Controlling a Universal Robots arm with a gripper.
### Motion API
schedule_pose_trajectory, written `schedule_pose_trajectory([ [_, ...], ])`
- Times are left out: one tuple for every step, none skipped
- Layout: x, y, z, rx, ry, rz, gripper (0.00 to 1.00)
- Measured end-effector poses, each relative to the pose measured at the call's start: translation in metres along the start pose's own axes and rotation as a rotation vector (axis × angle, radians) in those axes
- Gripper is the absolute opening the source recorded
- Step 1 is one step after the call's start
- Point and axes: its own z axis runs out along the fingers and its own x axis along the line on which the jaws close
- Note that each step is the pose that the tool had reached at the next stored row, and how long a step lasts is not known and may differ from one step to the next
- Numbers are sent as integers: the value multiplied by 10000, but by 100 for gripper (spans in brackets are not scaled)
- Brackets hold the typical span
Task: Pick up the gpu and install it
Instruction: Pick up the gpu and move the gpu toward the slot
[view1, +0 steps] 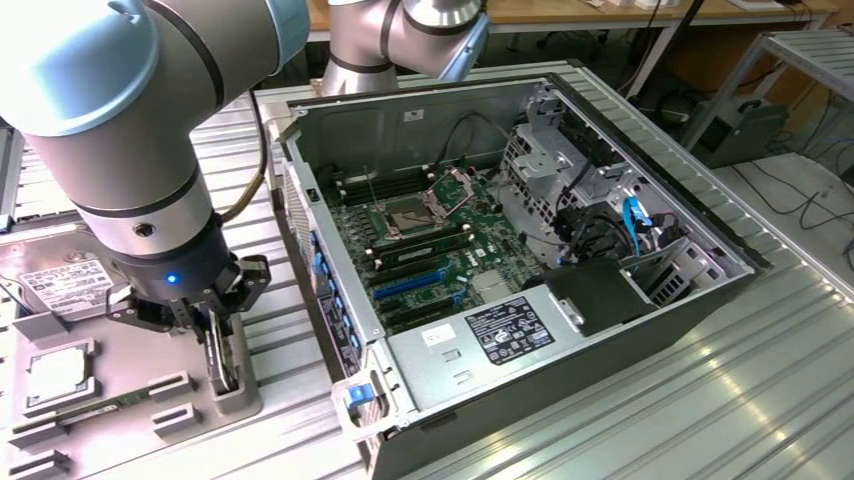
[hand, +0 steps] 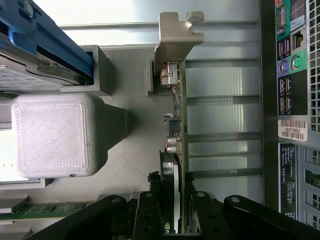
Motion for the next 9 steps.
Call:
schedule_pose_trajectory([
  [0, 0, 0, 0, -1, -4, 28],
  [0, 0, 0, -1, 0, -20, 28],
  [0, 0, 0, -2, 1, -51, 28],
  [0, 0, 0, -3, 2, -84, 28],
  [0, 0, 0, -3, 3, -104, 28],
  [0, 0, 0, -4, 3, -115, 28],
  [0, 0, 0, -4, 3, -129, 28],
  [0, 0, 0, -5, 4, -157, 28],
  [0, 0, 0, -6, 5, -189, 28],
])
